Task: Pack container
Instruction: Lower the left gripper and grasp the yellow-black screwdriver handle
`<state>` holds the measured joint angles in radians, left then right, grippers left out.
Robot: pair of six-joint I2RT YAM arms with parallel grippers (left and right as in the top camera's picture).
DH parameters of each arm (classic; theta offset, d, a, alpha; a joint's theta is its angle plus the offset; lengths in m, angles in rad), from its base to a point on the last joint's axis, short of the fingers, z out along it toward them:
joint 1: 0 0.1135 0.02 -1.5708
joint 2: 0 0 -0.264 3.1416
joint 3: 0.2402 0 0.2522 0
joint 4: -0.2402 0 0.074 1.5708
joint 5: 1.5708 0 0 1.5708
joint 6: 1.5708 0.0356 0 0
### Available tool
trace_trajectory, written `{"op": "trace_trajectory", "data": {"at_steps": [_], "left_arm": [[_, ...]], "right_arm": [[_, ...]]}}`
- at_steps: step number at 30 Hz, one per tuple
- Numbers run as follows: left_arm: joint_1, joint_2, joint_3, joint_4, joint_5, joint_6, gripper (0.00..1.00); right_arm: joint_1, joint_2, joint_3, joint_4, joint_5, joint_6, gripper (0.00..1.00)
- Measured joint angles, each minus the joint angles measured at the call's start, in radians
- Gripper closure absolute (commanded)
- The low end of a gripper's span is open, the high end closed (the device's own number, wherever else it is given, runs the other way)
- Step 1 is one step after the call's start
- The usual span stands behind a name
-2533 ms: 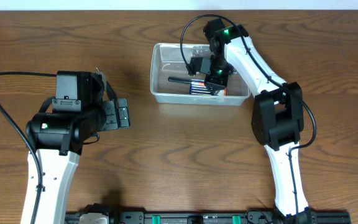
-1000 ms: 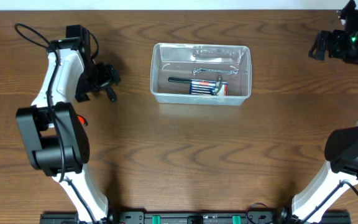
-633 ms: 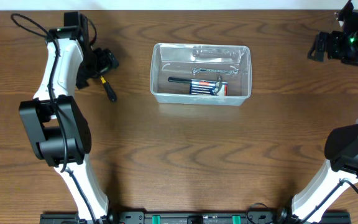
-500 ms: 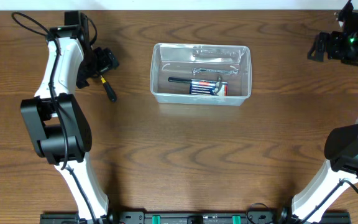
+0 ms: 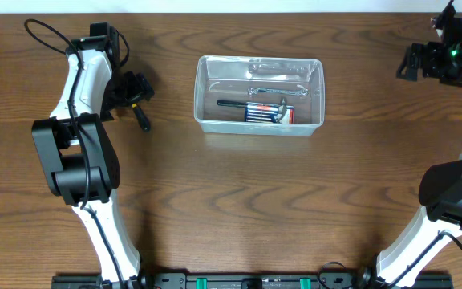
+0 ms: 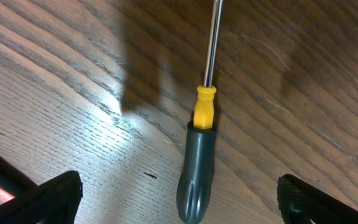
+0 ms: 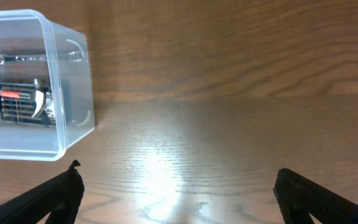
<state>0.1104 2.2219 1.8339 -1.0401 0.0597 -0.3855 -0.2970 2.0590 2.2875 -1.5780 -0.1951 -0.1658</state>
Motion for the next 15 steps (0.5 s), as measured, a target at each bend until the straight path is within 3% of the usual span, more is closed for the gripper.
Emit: {"op": "trace_trajectory", "data": {"at_steps": [15], "left_arm": [[0.0,0.042,0.0,-0.002,0.0,-0.003,0.01]], "right_arm": [[0.0,0.0,0.0,-0.035,0.0,0.0,0.01]]}}
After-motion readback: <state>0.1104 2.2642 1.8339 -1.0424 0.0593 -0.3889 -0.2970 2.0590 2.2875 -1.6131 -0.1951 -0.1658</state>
